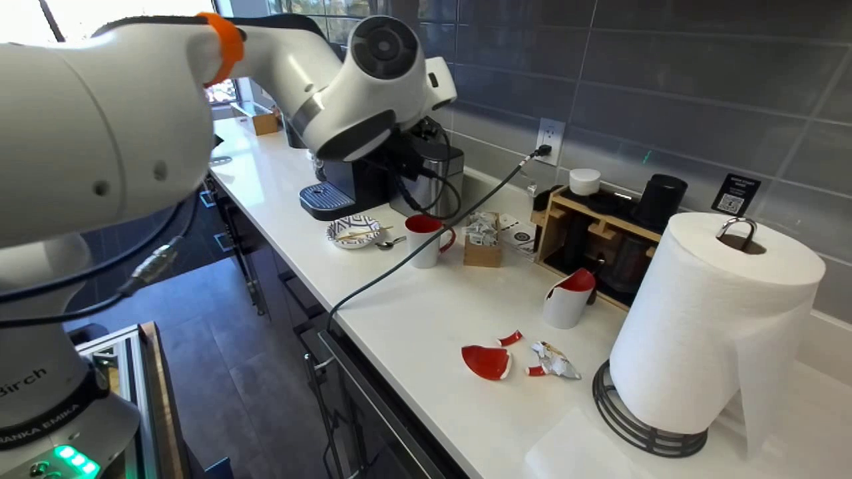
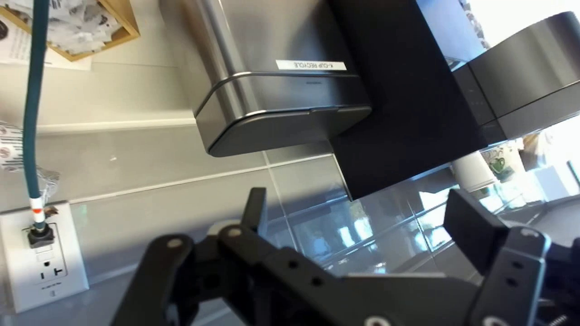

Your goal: Close the silver bin.

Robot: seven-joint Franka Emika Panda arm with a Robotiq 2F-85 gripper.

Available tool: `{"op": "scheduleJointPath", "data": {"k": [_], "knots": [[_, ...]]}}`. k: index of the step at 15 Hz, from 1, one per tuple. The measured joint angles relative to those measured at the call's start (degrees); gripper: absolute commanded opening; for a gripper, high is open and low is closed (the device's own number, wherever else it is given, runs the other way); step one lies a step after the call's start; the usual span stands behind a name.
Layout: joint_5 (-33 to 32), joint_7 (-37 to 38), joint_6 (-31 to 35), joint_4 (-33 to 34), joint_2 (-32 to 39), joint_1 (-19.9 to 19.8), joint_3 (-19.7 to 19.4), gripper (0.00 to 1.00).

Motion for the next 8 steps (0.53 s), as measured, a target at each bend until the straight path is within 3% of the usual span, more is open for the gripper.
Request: {"op": "scheduleJointPath", "data": {"k": [4, 8], "knots": [[0.73, 8.59, 6.83, -12.48, 8.19, -14.24, 11.2, 1.0], [0.68, 19.5, 8.1, -18.52, 15.51, -29.7, 27.73, 1.0]]}}
